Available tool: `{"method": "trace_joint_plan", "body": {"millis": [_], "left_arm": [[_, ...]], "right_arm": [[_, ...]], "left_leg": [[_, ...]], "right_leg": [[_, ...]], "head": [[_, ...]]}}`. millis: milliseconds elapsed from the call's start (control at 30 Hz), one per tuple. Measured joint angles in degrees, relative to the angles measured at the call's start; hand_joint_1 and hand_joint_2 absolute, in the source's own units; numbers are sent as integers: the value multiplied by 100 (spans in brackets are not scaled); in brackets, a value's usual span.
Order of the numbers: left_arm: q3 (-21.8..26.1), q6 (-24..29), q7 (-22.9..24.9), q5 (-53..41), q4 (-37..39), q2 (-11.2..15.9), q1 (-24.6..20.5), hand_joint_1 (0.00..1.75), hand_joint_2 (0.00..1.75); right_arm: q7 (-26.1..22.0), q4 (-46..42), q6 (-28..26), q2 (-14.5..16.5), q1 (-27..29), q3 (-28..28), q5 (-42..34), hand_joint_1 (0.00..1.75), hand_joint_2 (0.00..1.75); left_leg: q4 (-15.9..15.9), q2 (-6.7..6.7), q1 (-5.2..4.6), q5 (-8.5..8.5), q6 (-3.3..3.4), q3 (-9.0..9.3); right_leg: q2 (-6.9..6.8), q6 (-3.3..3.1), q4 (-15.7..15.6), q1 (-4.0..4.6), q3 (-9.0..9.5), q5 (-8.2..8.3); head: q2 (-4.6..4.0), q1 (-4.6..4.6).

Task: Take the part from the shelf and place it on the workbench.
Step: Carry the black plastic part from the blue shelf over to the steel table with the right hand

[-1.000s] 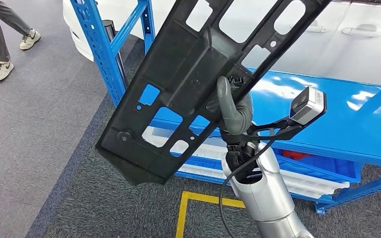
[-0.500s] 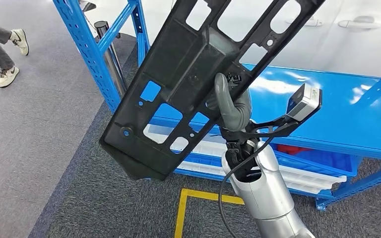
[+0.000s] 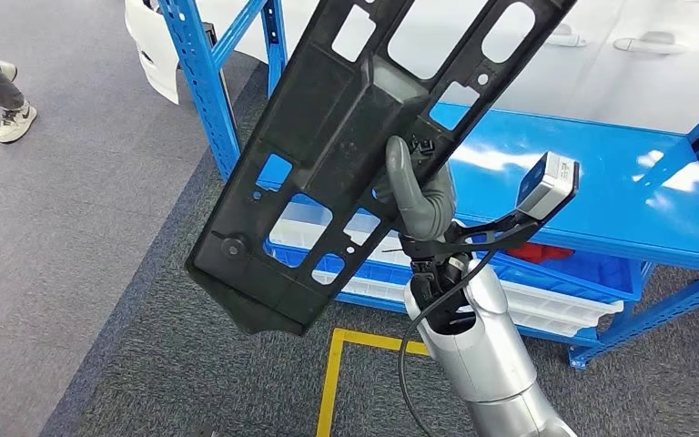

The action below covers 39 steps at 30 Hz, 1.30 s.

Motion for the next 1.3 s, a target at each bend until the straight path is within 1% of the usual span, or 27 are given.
{"method": "trace_joint_plan", "body": {"millis": [33,67,100,133,167,233,267,300,367,400,467,533,567,600,633,700,767,867,900,933,1000,1033,1067,1100,1167,1233,1300], "left_arm": [[1,2,-1,0,0,0,3,0,175],[1,4,-5,2,0,0,7,0,175],[1,7,-12,4,0,0,9,0,175],[1,9,-23,8,0,0,10,0,175],[1,11,-34,11,0,-1,10,0,175],[4,16,-58,21,0,-2,8,0,175],[7,19,-68,28,0,-2,8,0,175],[9,20,-79,35,0,-2,8,0,175],[11,21,-93,43,0,-2,11,0,175],[14,22,-97,43,0,-2,14,0,175],[20,26,-98,44,0,-2,24,0,175],[26,29,-98,46,0,-2,39,0,175],[28,28,-98,48,0,-2,46,0,175],[31,26,-98,51,0,-2,53,0,175],[33,23,-98,54,0,-2,57,0,175],[36,19,-98,59,0,-1,57,0,175],[37,19,-99,61,0,2,57,0,175],[38,12,-101,62,0,0,72,0,175],[38,9,-103,62,0,-3,70,0,175],[38,7,-105,62,0,-7,65,0,175],[38,4,-110,61,0,-9,57,0,175],[38,3,-111,61,0,-9,57,0,175],[38,2,-111,60,0,-9,59,0,175],[38,1,-111,60,0,-9,61,0,175],[38,1,-111,58,0,-9,62,0,175],[38,1,-111,58,0,-9,62,0,175],[38,1,-111,56,0,-10,62,0,175]], "right_arm": [[-1,6,0,-2,2,0,-5,175,175],[0,12,2,-4,2,0,-13,175,175],[1,16,6,-6,2,1,-23,175,175],[2,19,10,-7,0,1,-35,175,175],[4,19,12,-7,-6,2,-47,175,175],[12,15,15,-5,-27,5,-68,175,175],[14,14,16,-4,-44,7,-76,175,175],[17,12,18,-3,-58,8,-80,175,175],[19,11,20,-2,-77,9,-85,175,175],[21,10,20,-1,-82,9,-86,175,175],[23,12,20,2,-88,13,-86,175,175],[23,19,20,3,-87,19,-86,175,175],[24,22,20,3,-82,22,-86,175,175],[25,26,19,3,-76,23,-86,175,175],[25,27,16,3,-71,25,-85,175,175],[26,27,-1,4,-67,25,-81,175,175],[24,26,-20,4,-66,27,-73,175,175],[14,26,-38,2,-52,31,-50,175,175],[8,25,-45,1,-50,31,-40,175,175],[4,25,-53,-1,-48,31,-26,175,175],[-2,23,-83,-4,-33,32,20,175,175],[-3,23,-106,-6,-16,33,46,175,175],[-3,23,-129,-8,5,33,69,175,175],[-3,23,-145,-10,21,33,83,175,175],[-3,23,-155,-11,35,33,98,175,175],[-3,23,-156,-13,37,33,103,175,175],[-3,23,-156,-13,40,33,118,175,175]], "left_leg": [[4,1,-1,59,-6,-90],[9,1,-2,112,-13,-177],[15,2,-1,163,-24,-259],[21,1,-1,209,-37,-331],[32,0,0,247,-55,-383],[48,-4,-10,318,-106,-440],[50,-5,-12,350,-139,-443],[41,-6,-12,385,-174,-441],[44,-10,-3,417,-242,-449],[134,-13,1,335,-271,-496],[669,-17,13,-71,-317,-707],[1457,-16,21,-513,-350,-972],[1694,-16,24,-601,-355,-1023],[1715,-16,25,-579,-350,-961],[1492,-16,24,-464,-333,-778],[671,-23,5,-209,-262,-220],[151,-31,-27,-109,-198,89],[31,-19,-34,-37,-132,79],[-7,-8,-19,7,-96,60],[-42,3,-2,61,-59,26],[-66,14,12,166,-21,-92],[-63,16,13,218,-24,-166],[-58,18,15,268,-32,-238],[-54,20,18,305,-39,-292],[-50,21,21,341,-47,-345],[-46,21,23,354,-51,-364],[-34,21,28,393,-66,-425]], "right_leg": [[0,13,362,-5,-52,-173],[0,19,592,-5,-38,-210],[0,19,625,-5,75,-124],[-1,13,439,-5,294,23],[-2,-1,75,-5,603,136],[1,-60,-754,22,1205,95],[4,-99,-1012,38,1374,23],[8,-141,-1134,59,1437,-26],[2,-229,-1169,52,1414,41],[-6,-274,-1184,43,1394,85],[-25,-342,-1202,30,1335,175],[-29,-368,-1183,49,1243,244],[-29,-369,-1169,60,1196,272],[-28,-368,-1152,71,1150,294],[-26,-364,-1133,80,1112,310],[-25,-350,-1089,102,1050,328],[-26,-305,-1058,112,1006,356],[-17,-200,-1042,98,963,395],[-10,-167,-982,97,927,320],[-2,-137,-827,93,862,164],[4,-82,-183,65,624,-332],[4,-57,196,41,506,-537],[3,-35,480,20,437,-641],[2,-19,640,5,411,-668],[1,-5,695,-9,433,-619],[1,-1,654,-15,469,-568],[0,10,436,-31,628,-389]], "head": [[0,0],[0,0],[0,0],[0,0],[0,0],[0,0],[0,-1],[0,-1],[0,-1],[0,-1],[0,-1],[0,-1],[0,-1],[0,-1],[0,-1],[0,-2],[0,-2],[0,-2],[0,-2],[0,-1],[0,0],[0,0],[0,0],[0,0],[0,0],[0,0],[0,0]]}}
